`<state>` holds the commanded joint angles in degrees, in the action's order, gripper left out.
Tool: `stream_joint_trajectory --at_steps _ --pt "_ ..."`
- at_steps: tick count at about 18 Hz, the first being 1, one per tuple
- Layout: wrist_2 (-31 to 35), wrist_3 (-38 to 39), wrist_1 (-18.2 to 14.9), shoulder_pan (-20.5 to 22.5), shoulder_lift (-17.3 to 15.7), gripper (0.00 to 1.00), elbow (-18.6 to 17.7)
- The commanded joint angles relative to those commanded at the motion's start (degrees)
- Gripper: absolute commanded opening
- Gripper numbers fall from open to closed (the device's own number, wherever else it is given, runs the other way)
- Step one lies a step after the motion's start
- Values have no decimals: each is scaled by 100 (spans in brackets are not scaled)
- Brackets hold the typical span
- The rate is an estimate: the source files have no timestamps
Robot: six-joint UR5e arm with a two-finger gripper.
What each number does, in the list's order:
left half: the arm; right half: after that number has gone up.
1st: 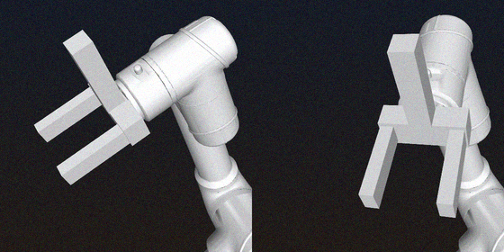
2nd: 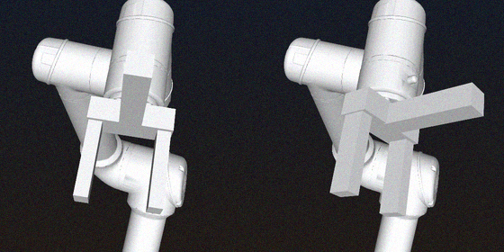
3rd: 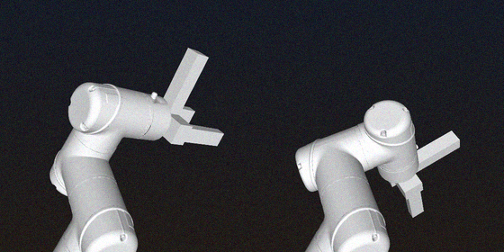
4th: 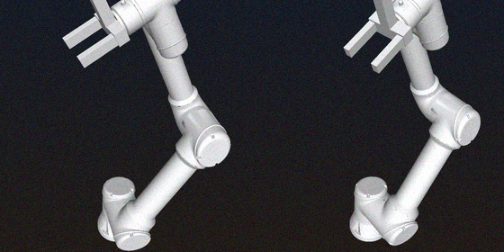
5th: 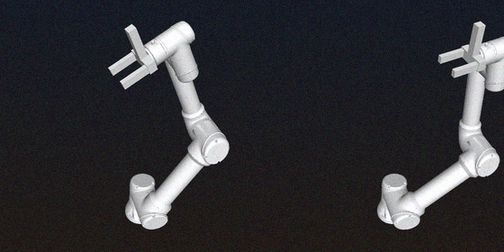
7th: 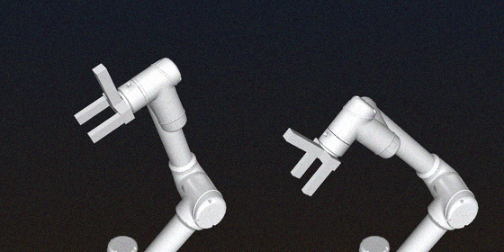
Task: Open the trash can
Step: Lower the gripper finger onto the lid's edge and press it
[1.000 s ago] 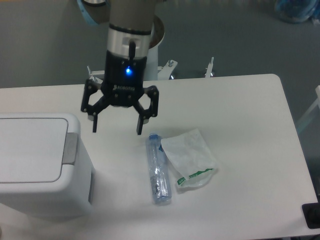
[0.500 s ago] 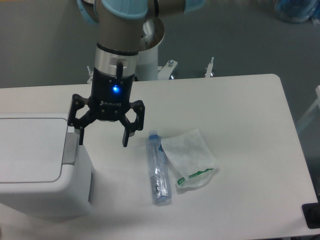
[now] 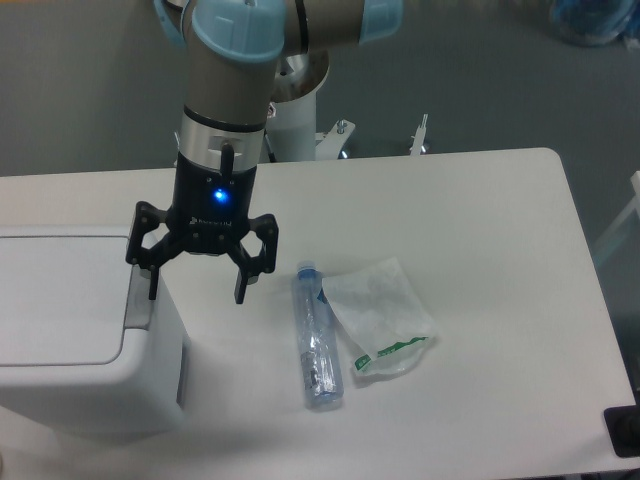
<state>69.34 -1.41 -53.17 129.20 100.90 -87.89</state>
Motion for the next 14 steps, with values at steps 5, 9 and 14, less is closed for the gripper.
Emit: stream_joint_trajectory --at_steps 5,9,14 --pt "9 0 18 -35 62 100 -17" --pt "9 0 18 -35 70 100 -18" --pt "9 0 18 -61 106 100 -18"
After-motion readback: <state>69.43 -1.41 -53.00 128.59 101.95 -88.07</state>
